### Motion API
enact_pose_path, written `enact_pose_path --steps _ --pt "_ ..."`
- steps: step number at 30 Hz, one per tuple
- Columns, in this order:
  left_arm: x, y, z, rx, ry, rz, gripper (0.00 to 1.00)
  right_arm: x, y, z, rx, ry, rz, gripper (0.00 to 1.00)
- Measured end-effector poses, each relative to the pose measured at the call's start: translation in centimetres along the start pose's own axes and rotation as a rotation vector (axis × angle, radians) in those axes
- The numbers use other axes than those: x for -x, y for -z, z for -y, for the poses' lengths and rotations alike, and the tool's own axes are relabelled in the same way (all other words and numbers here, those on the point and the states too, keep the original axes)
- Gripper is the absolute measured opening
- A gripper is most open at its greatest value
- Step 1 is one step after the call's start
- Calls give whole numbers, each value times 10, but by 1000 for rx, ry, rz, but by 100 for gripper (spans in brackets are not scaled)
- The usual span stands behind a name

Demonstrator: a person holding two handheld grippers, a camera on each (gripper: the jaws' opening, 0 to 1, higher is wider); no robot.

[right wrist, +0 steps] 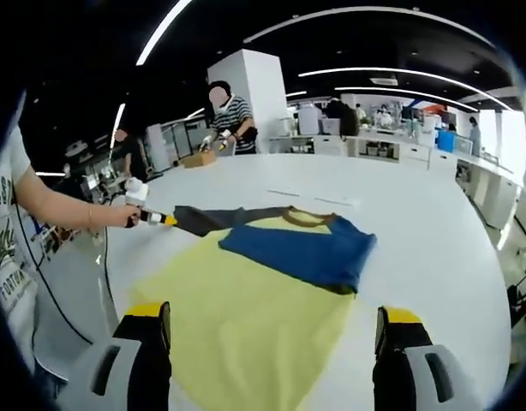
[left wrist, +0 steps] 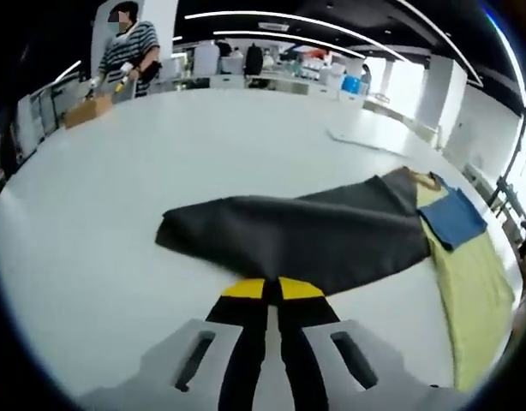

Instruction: Fold the garment on the visible template until the final outline fits inside the template.

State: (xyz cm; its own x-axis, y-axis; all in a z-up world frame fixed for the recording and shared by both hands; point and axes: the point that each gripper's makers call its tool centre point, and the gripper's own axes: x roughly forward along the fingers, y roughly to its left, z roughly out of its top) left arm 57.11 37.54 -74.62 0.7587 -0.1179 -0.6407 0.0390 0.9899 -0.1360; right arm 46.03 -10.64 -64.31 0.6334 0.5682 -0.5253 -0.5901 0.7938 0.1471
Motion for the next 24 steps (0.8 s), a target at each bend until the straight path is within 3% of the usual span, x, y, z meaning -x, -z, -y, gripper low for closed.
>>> enact_pose_path --steps 3,18,24 --pt "4 1 -1 48 -8 -6 0 -1 3 -1 5 1 -9 99" --pt "21 11 8 16 -14 -34 1 -2 7 -4 17 2 -23 99" --pt "22 3 2 53 -23 1 16 -3 8 -4 19 3 -29 99"
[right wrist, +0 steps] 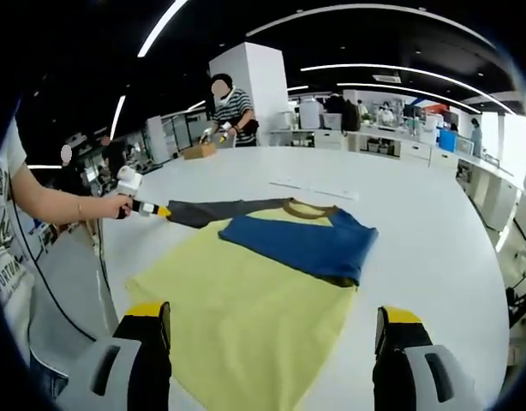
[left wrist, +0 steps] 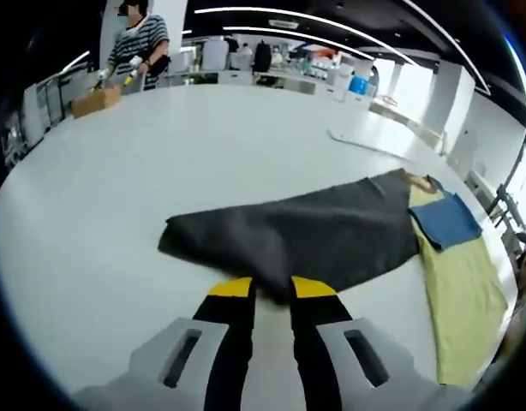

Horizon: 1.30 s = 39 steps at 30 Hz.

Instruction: Fold the garment on the visible template until the final outline fits inside the template.

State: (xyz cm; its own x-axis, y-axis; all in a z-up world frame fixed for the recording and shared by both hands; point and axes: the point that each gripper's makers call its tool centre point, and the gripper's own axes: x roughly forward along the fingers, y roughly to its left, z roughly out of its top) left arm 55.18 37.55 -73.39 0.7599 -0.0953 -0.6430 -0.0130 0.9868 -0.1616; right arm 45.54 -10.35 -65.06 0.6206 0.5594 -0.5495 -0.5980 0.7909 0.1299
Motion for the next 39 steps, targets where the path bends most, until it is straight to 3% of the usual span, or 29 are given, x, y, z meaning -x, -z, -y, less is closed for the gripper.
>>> enact_pose_path --steps 6,9,11,22,33,39 --pt "-5 -3 -11 48 -59 -5 13 -1 1 0 -1 1 0 99" --pt "-8 -2 -10 102 -59 -10 8 0 1 1 -3 3 -1 99" --pt "-8 -2 -10 87 -60 -11 1 1 2 2 -2 8 -2 99" --pt "8 -25 6 41 -53 55 0 5 2 5 -5 17 6 99" --pt "16 -30 3 58 -65 70 0 5 2 5 -1 14 9 99" --pt "20 -45 16 21 -42 101 0 6 2 5 1 14 7 99"
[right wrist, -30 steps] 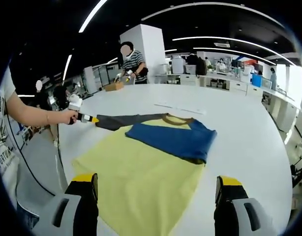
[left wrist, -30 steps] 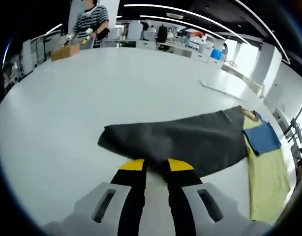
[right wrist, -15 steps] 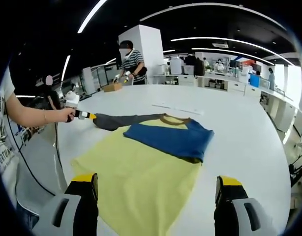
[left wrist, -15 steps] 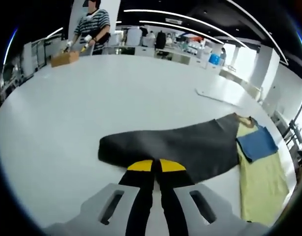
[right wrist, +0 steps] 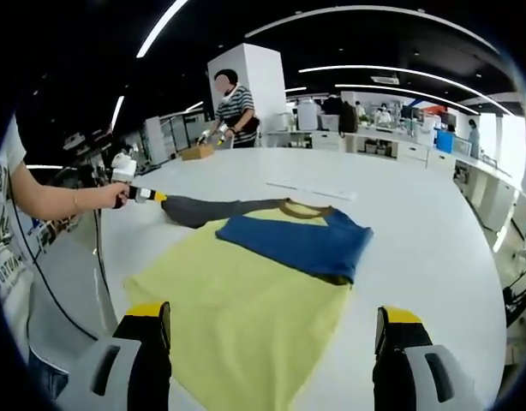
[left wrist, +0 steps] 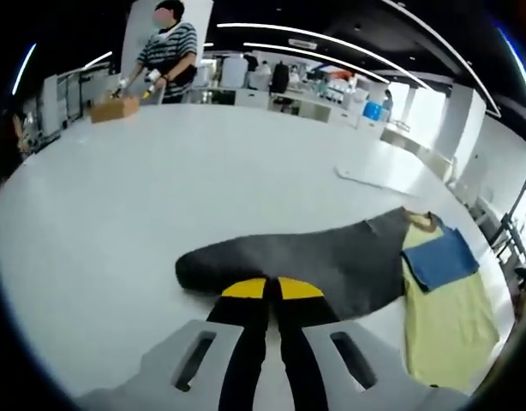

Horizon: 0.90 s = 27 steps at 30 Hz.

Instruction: Fold the garment on the visible template until the final outline fits inside the template.

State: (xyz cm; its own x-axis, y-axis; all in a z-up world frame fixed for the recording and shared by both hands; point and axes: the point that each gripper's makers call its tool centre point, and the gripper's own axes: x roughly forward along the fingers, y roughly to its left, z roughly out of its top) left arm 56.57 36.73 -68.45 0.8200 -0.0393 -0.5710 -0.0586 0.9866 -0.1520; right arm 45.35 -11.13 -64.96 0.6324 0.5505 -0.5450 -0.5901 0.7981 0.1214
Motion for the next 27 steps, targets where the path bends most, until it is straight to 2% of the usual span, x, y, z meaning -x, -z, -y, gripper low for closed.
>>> enact_pose_path --steps 12,22,27 --pt "6 -29 40 -41 75 58 0 1 0 1 3 -3 4 99" --pt "7 -55 97 -106 176 116 0 3 3 5 3 0 6 99" --pt "3 -66 124 -97 228 145 0 2 5 4 -7 -4 6 99"
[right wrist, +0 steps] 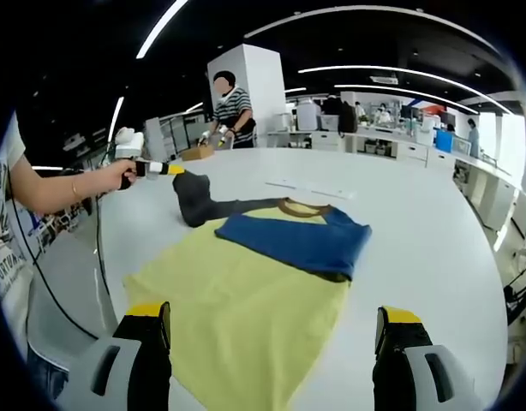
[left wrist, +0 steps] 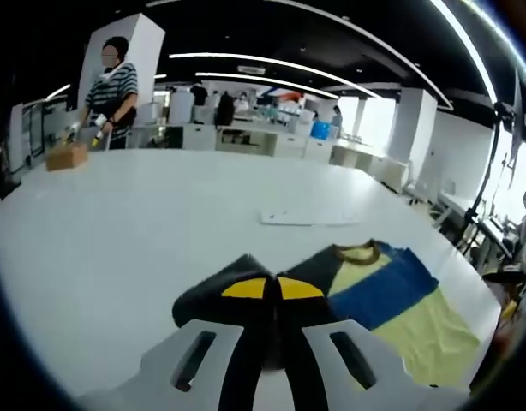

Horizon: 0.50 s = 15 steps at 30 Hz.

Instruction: Fold the garment on the visible template until the final outline fits inside the template.

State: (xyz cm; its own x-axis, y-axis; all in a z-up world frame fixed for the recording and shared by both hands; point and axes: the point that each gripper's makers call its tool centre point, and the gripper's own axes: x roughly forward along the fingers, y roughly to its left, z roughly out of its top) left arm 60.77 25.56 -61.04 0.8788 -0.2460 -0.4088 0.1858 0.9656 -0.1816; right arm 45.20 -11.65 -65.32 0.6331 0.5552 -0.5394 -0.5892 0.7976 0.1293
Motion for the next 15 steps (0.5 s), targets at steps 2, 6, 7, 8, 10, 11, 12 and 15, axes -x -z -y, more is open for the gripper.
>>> enact_pose_path --steps 2,6,7,8,10,11,12,15 --pt "-5 -3 11 -5 23 4 0 0 0 0 -1 -2 0 99" --pt "-17 -6 32 -4 60 8 0 -2 2 1 -8 -2 -3 99" --pt "-19 -7 36 1 71 10 0 -2 3 1 -8 -2 -3 99" --pt "-22 -8 42 6 81 11 0 -2 3 1 -8 -1 -3 99" --pt "-26 -11 51 9 98 18 0 -2 4 2 -10 -1 -4 99" --pt "-28 -12 54 12 102 21 0 -2 4 2 -11 -1 -4 99" --pt "-30 -13 58 13 107 23 0 -2 5 3 -11 -1 -5 99" --pt "-37 -16 72 18 129 26 0 -1 8 4 -16 1 -9 99"
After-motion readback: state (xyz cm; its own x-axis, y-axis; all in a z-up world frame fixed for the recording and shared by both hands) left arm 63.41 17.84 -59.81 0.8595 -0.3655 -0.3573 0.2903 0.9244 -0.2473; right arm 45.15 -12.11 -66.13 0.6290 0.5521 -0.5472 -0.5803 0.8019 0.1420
